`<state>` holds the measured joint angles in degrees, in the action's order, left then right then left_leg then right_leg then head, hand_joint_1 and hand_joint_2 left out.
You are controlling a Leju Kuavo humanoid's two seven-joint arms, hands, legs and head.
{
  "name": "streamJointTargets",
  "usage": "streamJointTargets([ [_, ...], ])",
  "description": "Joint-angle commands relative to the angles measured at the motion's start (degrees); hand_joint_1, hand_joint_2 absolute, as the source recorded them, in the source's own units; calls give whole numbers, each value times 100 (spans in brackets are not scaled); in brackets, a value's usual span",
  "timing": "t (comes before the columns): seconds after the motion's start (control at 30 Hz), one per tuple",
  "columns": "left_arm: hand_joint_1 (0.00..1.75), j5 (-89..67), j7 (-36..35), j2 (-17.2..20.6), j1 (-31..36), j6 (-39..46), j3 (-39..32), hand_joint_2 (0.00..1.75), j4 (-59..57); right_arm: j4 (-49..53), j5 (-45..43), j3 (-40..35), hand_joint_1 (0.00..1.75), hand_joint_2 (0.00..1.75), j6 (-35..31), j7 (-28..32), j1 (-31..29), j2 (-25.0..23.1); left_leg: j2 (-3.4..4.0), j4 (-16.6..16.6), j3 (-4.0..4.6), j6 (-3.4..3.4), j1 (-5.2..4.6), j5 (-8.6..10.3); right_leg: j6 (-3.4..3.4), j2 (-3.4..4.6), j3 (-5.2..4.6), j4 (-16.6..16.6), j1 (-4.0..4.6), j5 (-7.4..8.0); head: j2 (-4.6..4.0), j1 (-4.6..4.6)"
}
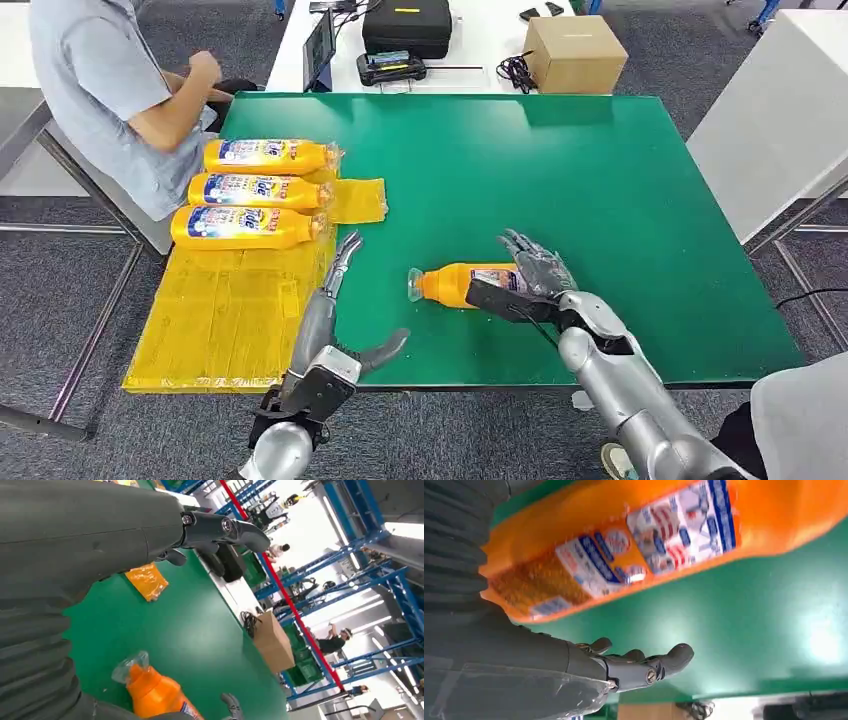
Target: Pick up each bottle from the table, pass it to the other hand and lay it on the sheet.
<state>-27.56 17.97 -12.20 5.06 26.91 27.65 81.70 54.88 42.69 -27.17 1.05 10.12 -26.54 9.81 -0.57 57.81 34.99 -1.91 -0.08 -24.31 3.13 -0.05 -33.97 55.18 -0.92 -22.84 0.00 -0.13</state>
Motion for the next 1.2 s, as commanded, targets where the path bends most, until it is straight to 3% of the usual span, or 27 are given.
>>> streamJointTargets([
  [0.03,0,59,-103,249,209,-140,297,175,-343,-500,-239,-406,0,175,151,9,-258,106,12,-2,-37,13,3,-13,-16,7,33,-1,4,-11,0,2],
  [0.4,0,177,-128,243,140,-257,337,175,-272,-882,376,-772,0,175,147,-798,-568,396,11,-2,-25,9,1,-8,-11,7,21,-2,2,-6,0,2],
  [0.67,0,324,-101,238,307,-302,348,175,-520,-1496,329,-872,0,175,634,-735,-824,465,1,-5,-27,10,-1,-6,-12,-4,26,-3,0,-8,0,2],
  [0.73,0,404,-16,242,419,-287,376,175,-657,-1758,9,-846,9,175,1018,-387,-923,484,8,-1,-42,13,-1,-14,-18,2,37,1,1,-14,0,0],
  [0.77,0,410,-11,241,433,-285,374,175,-673,-1770,2,-847,16,175,1024,-371,-931,500,4,-4,-18,6,-3,-3,-8,1,15,-2,-2,-4,0,0],
  [0.8,0,478,53,230,489,-267,375,175,-771,-1846,-125,-874,159,175,1143,-188,-970,538,10,-2,-33,11,0,-11,-14,5,29,-1,1,-9,0,0],
  [0.83,0,502,83,227,541,-274,396,175,-840,-1912,-238,-857,175,175,1238,-77,-1000,564,5,1,-38,13,0,-13,-16,-1,36,2,2,-13,0,0],
  [1.0,0,584,194,217,629,-261,464,175,-958,-2068,-604,-778,175,175,1388,281,-1036,548,-3,-5,-24,5,-2,0,-7,-7,22,-6,-2,-3,0,0],
  [1.2,0,631,257,252,639,-168,522,175,-942,-2225,-886,-765,175,175,1022,478,-1050,384,4,-6,-42,10,1,-5,-11,-1,39,-8,2,-5,0,0],
])
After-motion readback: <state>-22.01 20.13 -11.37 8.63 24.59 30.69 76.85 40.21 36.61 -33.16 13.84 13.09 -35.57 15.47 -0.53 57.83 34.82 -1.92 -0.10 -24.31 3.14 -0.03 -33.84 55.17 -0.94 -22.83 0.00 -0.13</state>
